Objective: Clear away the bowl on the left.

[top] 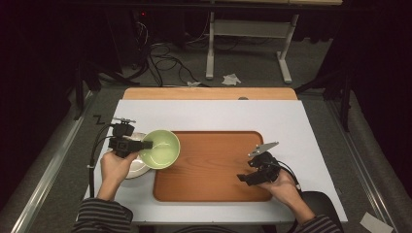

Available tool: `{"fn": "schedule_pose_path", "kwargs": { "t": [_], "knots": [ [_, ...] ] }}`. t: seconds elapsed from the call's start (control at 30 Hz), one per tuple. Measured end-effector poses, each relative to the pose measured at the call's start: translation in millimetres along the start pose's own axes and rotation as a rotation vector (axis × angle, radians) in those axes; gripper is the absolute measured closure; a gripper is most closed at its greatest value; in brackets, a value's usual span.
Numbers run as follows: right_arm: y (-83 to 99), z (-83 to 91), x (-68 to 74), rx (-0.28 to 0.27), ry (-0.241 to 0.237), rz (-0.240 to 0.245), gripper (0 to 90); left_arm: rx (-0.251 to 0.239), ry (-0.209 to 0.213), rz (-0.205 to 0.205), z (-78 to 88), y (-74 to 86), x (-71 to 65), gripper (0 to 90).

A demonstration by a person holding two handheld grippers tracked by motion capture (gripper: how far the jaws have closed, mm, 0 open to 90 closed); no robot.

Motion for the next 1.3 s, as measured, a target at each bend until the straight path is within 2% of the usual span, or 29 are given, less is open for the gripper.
{"fn": "schedule_pose_path", "kwargs": {
  "t": [0.1,0.27,0.33,0.37,0.4,0.57,0.83,1.0,1.3],
  "knots": [
    [1.0,-0.1,0.7,0.002,0.002,-0.007,31.1,0.013,0.028,-0.007,-6.0,-1.4,-8.8,82.9],
    [1.9,0.8,0.3,0.002,0.006,-0.004,31.1,0.032,0.033,-0.032,-13.0,-1.2,-19.4,82.9],
    [1.8,0.7,0.6,0.005,0.007,-0.004,31.2,0.049,0.041,-0.06,-18.3,0.9,-30.0,82.9],
    [1.8,0.7,0.6,0.005,0.007,-0.004,31.2,0.049,0.041,-0.06,-18.3,0.9,-30.0,82.9],
    [1.7,0.6,1.0,0.005,0.004,-0.001,31.1,0.059,0.048,-0.073,-21.5,1.6,-36.7,82.9],
    [1.8,1.3,0.0,-0.002,0.002,-0.002,31.3,0.082,0.061,-0.097,-31.3,1.6,-50.2,83.0],
    [1.4,1.0,0.6,0.0,0.005,0.001,31.4,0.112,0.053,-0.127,-42.2,3.6,-57.0,82.8],
    [1.7,1.3,-0.8,-0.003,0.006,-0.001,31.4,0.115,0.066,-0.119,-48.6,1.4,-62.5,82.9],
    [1.8,0.8,0.3,0.002,0.003,0.0,31.4,0.151,0.072,-0.139,-69.0,1.0,-74.3,82.8]
  ]
}}
Point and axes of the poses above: each handheld gripper's, and its own axes: z roughly backward along the jaws, y roughly out of its underside, x roughly to its left, the point moved 9 cm from there along -z, roughly forward along the jaws, and after that the axes turned 14 degrees about z, right-handed, at the moved point
